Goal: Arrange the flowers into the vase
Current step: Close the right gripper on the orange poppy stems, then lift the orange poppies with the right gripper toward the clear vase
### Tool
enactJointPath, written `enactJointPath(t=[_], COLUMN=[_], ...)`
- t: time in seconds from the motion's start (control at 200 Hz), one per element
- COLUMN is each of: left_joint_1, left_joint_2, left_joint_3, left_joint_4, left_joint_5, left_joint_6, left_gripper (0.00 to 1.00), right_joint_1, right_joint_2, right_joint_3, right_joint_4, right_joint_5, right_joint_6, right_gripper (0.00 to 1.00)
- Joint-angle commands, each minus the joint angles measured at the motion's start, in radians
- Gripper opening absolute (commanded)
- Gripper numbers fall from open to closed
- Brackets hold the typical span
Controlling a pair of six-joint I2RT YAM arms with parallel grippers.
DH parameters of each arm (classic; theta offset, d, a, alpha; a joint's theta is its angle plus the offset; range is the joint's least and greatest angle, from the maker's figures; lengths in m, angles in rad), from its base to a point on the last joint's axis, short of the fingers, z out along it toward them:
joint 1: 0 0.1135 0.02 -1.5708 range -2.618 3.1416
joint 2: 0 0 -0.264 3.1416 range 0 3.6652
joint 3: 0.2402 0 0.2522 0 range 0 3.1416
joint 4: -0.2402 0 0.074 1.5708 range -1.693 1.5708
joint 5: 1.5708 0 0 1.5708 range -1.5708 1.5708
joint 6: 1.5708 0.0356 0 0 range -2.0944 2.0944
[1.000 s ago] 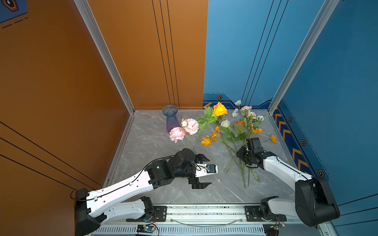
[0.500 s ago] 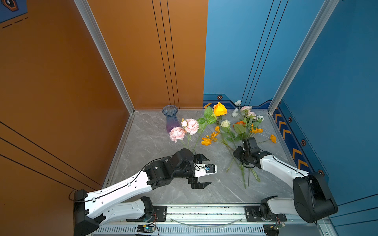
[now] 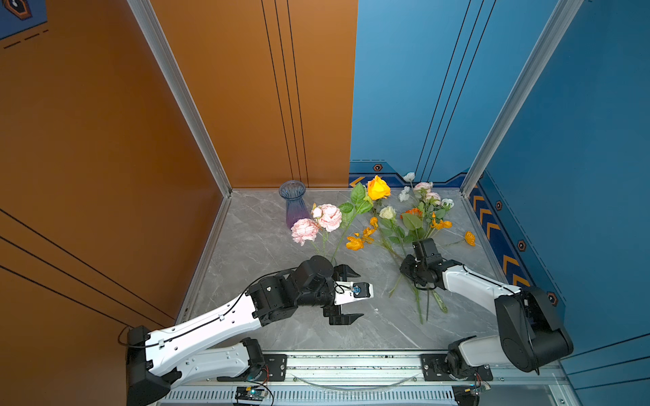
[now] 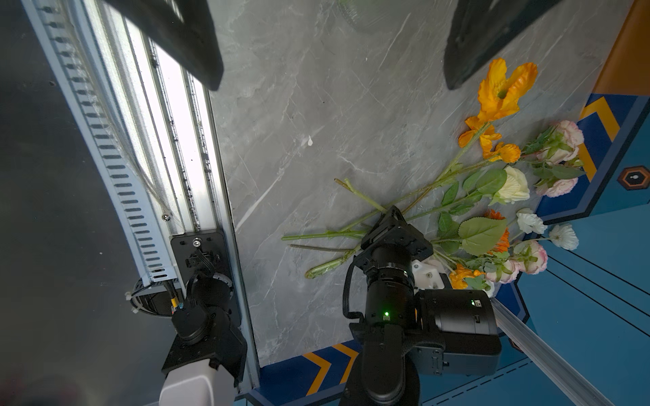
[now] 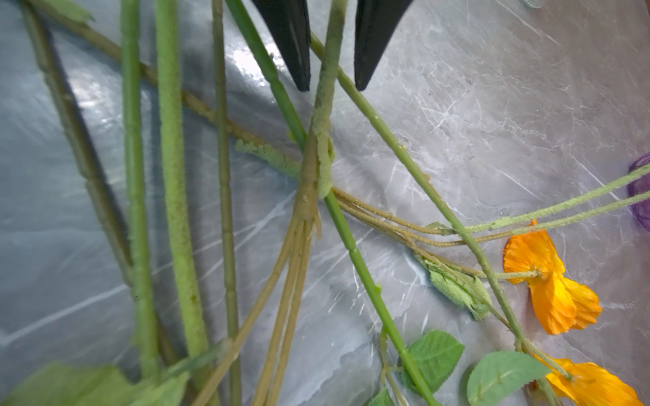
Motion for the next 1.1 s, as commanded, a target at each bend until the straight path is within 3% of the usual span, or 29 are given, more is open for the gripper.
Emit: enactJointPath(t=[0.0,0.315,0.46,0.696,0.901,1.096], left_joint_1=[-0.011,-0.010,-0.010,-0.006,0.000,-0.003], left_joint_2=[-0.022,-0.038,-0.060,-0.124,-0.202,-0.352], left_joint_3=[-0.016,-0.016,-0.018,-0.029,-0.056,-0.135], left_joint_4=[0.007,0.008,0.007,0.008,0.001,-0.017], left_joint_5=[-0.006,-0.001,0.000,-0.030,-0.143,-0.283], left_joint_6=[-0.013,-0.013,-0.015,-0.012,-0.005,-0.140], left_gripper=[0.98,0.98,0.98,0.98,0.98,0.98], right_joint_1=[0.004,0.007,0.025,0.104,0.210,0.320], right_joint_2=[0.014,-0.026,-0.105,-0.295,-0.445,-0.516], right_joint_3=[0.024,0.037,0.066,0.124,0.123,0.145], right_joint_4=[0.012,0.007,-0.031,-0.141,-0.107,-0.051], right_joint_5=[0.033,0.048,0.080,0.235,0.374,0.481], right_joint_6=[0.004,-0.018,-0.055,-0.124,-0.196,-0.280], right_gripper=[0.20,0.00,0.00,0.00,0.00,0.00])
